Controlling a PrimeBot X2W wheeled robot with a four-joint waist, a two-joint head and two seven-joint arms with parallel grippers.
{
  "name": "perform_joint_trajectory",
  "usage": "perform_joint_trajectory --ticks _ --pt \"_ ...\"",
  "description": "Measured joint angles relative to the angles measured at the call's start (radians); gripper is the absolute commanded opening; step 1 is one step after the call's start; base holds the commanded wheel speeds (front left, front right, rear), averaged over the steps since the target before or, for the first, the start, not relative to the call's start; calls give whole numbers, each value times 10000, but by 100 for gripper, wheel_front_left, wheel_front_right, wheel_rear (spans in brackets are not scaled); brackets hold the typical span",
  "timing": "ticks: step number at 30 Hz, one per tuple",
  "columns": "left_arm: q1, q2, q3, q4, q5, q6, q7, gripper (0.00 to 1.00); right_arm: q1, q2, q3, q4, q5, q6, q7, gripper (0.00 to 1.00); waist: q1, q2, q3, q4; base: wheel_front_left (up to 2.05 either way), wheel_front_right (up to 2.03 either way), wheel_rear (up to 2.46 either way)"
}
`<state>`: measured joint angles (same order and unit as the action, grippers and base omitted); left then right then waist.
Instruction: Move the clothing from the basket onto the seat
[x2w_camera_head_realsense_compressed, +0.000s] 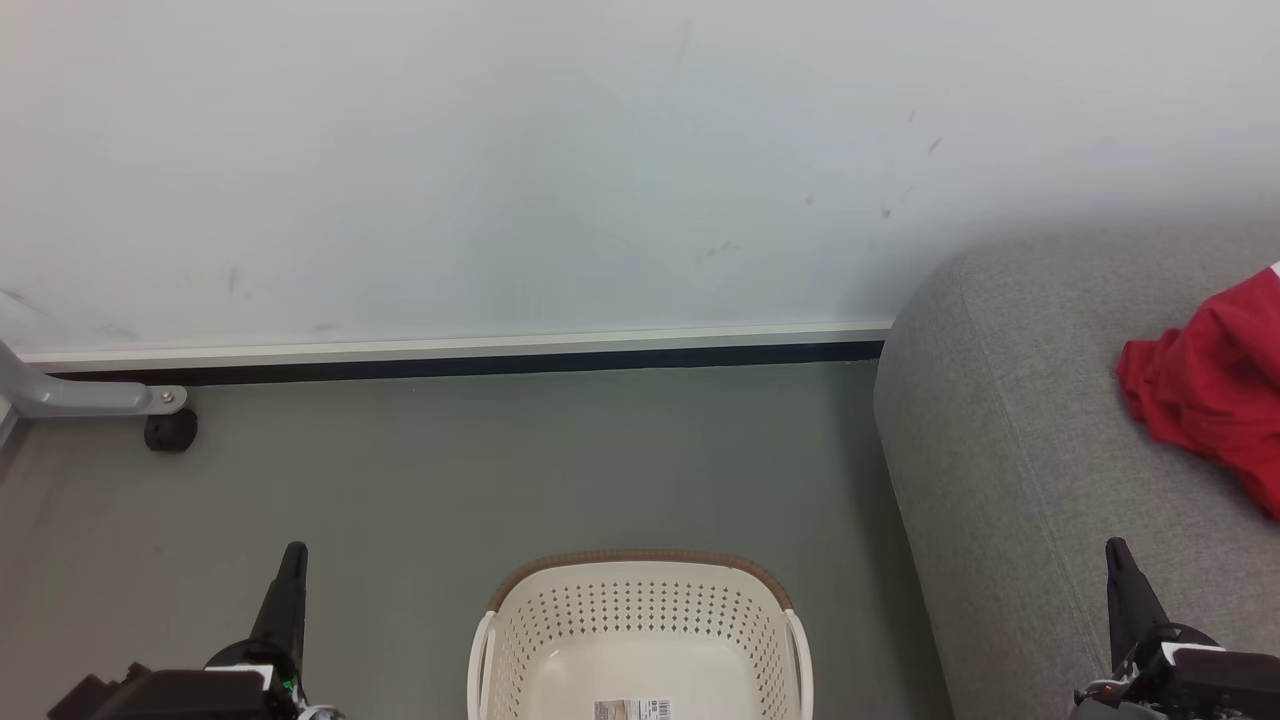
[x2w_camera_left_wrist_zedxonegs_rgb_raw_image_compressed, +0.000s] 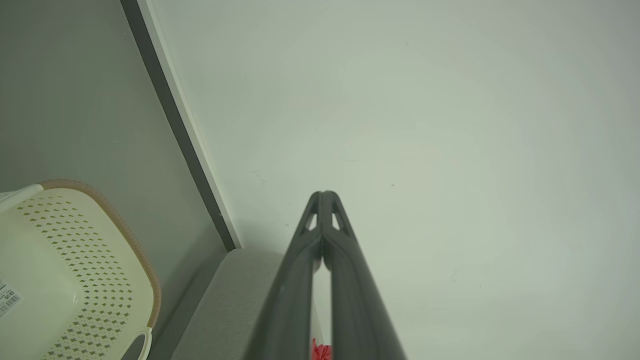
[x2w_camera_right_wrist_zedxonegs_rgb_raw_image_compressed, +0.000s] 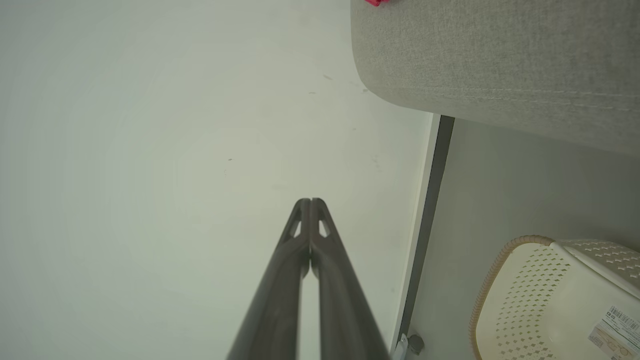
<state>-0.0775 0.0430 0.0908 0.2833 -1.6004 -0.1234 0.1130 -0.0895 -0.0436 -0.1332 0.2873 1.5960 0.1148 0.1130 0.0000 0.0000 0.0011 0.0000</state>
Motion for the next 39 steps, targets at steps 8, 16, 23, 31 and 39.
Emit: perform_joint_trajectory --ticks 8,16,23,31,39 --pt "0 0 -2 2 0 0 0 0 -1 0 0 2 4 2 0 0 0 0 0 0 0 0 0" --pt "0 0 -2 4 -2 0 0 0 -1 0 2 4 10 12 0 0 0 0 0 0 0 0 0" --pt "0 0 -2 6 -2 0 0 0 -1 0 2 6 10 12 0 0 0 0 0 0 0 0 0" --pt "-1 0 -2 6 -2 0 0 0 -1 0 2 6 10 12 0 0 0 0 0 0 0 0 0" --pt "-1 0 -2 6 -2 0 0 0 -1 0 2 6 10 12 0 0 0 0 0 0 0 0 0"
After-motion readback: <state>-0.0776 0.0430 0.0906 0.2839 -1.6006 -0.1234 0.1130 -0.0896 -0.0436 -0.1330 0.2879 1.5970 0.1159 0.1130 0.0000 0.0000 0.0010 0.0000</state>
